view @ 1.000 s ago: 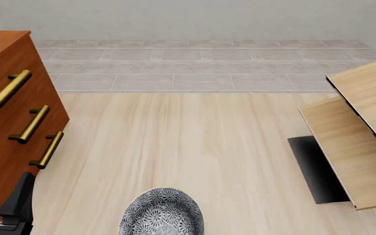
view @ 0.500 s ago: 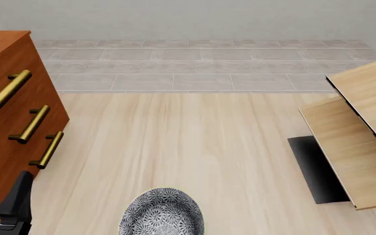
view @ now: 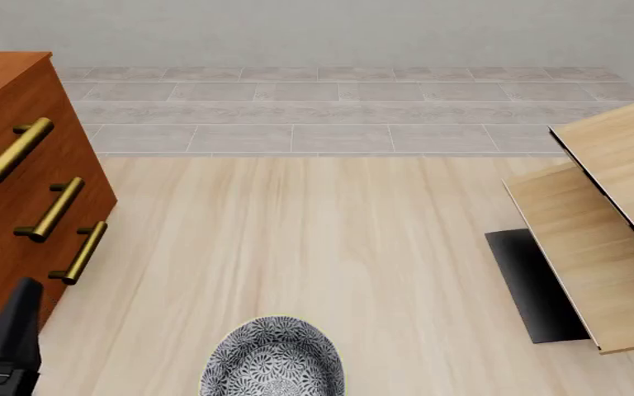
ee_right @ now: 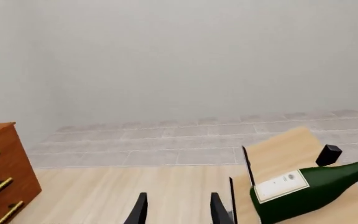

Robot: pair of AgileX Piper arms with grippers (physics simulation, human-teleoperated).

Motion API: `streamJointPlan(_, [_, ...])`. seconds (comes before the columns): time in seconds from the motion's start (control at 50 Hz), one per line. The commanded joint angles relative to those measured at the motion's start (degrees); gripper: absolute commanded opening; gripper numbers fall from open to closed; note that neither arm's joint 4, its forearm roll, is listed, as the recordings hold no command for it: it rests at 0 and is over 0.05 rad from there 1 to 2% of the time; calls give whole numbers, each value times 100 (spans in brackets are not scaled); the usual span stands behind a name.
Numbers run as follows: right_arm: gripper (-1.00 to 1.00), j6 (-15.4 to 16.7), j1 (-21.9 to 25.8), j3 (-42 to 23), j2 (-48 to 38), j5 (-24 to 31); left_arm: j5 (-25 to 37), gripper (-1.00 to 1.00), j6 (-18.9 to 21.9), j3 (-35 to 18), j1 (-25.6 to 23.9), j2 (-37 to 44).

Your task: Put the wine bottle on the wine rack.

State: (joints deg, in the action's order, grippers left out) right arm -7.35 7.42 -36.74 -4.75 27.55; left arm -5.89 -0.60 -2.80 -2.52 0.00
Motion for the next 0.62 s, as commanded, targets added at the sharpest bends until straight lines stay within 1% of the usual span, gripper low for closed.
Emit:
streamJointPlan(0.02, [100, 297, 212, -375, 473, 507, 83, 100, -13, -284, -44, 0])
streamJointPlan(0.14, [100, 450, 297, -814, 473, 797, 153, 100, 2, -495, -124, 0])
streamJointPlan(0.22, [100, 486, 333, -984, 474, 921, 188, 100, 7, -587, -161, 0])
streamJointPlan(0.24, [100, 546, 332, -1047, 475, 962, 214, 100, 0, -622, -169, 0])
streamJointPlan(0.28, [100, 538, 347, -1122, 475, 1040, 228, 100, 29, -653, -193, 0])
streamJointPlan(0.4, [100, 583, 395, -1204, 475, 1209, 240, 100, 72, -698, -255, 0])
streamJointPlan(0.48, [100, 684, 428, -1277, 475, 1358, 256, 100, 92, -797, -306, 0])
streamJointPlan(0.62, [100, 748, 437, -1396, 475, 1515, 319, 100, 126, -962, -333, 0])
